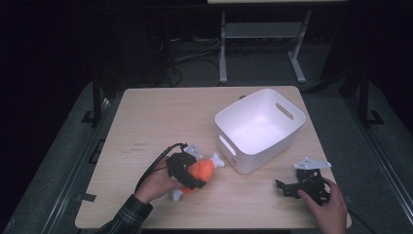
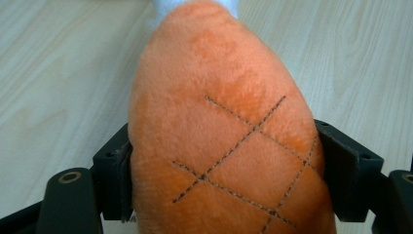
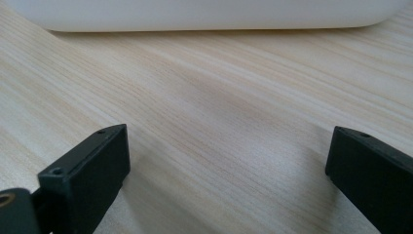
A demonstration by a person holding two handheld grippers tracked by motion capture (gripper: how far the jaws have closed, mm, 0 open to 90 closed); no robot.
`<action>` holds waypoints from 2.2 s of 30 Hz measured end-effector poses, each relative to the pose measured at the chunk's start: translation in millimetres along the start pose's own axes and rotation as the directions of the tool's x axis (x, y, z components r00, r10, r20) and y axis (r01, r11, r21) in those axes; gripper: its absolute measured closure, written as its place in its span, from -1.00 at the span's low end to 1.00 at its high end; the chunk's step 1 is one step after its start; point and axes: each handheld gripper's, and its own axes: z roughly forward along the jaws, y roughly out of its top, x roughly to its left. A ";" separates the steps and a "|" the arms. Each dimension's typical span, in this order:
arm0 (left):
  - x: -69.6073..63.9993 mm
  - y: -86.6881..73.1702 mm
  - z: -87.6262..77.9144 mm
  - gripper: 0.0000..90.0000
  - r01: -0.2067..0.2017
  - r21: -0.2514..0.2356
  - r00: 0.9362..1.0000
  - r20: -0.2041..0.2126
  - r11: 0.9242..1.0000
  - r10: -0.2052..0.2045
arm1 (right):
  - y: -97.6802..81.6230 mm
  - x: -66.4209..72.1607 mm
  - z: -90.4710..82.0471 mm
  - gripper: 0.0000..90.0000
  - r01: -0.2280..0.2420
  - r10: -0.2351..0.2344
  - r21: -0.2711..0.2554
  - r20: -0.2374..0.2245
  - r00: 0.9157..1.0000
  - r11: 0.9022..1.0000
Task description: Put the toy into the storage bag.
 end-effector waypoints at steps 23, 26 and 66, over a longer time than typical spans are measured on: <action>6.5 13.1 -36.1 -0.52 -0.029 -0.041 0.999 -0.028 0.999 0.028 | 0.0 0.0 0.0 -0.96 0.000 0.000 0.000 0.000 1.000 1.000; 6.6 15.8 -40.8 -0.52 -0.033 -0.046 0.999 -0.033 0.998 0.031 | 0.0 0.0 -0.1 -0.96 0.000 0.000 0.000 -0.001 1.000 1.000; 23.1 68.7 -82.7 -0.52 -0.075 -0.118 0.997 -0.020 0.990 0.073 | 0.0 0.1 -0.2 -0.96 0.000 0.000 0.000 -0.001 1.000 1.000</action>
